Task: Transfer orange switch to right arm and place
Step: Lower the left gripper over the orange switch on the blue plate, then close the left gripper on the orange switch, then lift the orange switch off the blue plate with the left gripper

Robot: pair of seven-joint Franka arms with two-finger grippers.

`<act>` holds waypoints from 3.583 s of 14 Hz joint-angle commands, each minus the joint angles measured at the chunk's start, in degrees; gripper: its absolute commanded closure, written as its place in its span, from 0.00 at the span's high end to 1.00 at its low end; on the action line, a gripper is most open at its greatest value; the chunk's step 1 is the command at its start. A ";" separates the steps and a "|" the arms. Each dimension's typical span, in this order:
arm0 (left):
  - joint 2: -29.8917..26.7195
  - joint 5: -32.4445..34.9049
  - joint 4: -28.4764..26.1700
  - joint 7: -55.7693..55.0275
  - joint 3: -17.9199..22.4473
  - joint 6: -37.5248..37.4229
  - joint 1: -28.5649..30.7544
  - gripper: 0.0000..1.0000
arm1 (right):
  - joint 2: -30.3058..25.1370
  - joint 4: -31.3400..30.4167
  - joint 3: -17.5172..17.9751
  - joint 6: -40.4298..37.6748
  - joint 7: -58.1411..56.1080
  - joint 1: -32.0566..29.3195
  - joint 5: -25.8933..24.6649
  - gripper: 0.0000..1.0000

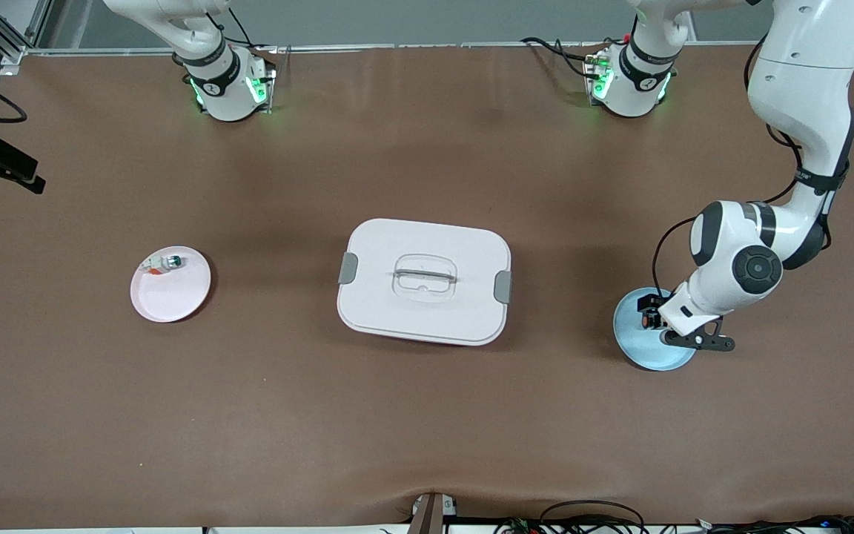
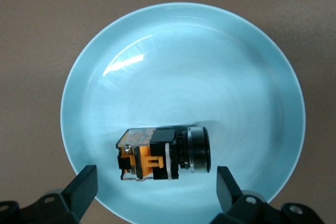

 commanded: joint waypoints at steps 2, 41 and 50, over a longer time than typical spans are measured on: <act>1.78 0.95 1.29 -0.78 -0.41 1.15 0.46 1.00 | -0.71 -1.30 0.05 -1.20 6.05 0.59 -0.52 1.00; -5.94 -4.06 4.01 -4.91 -0.59 -8.67 0.46 0.14 | -3.17 -1.57 -0.21 0.55 5.35 0.41 2.47 1.00; -10.61 -16.00 25.62 -9.28 -3.66 -44.36 0.02 0.14 | -3.26 -2.01 0.05 0.82 3.07 0.68 2.47 1.00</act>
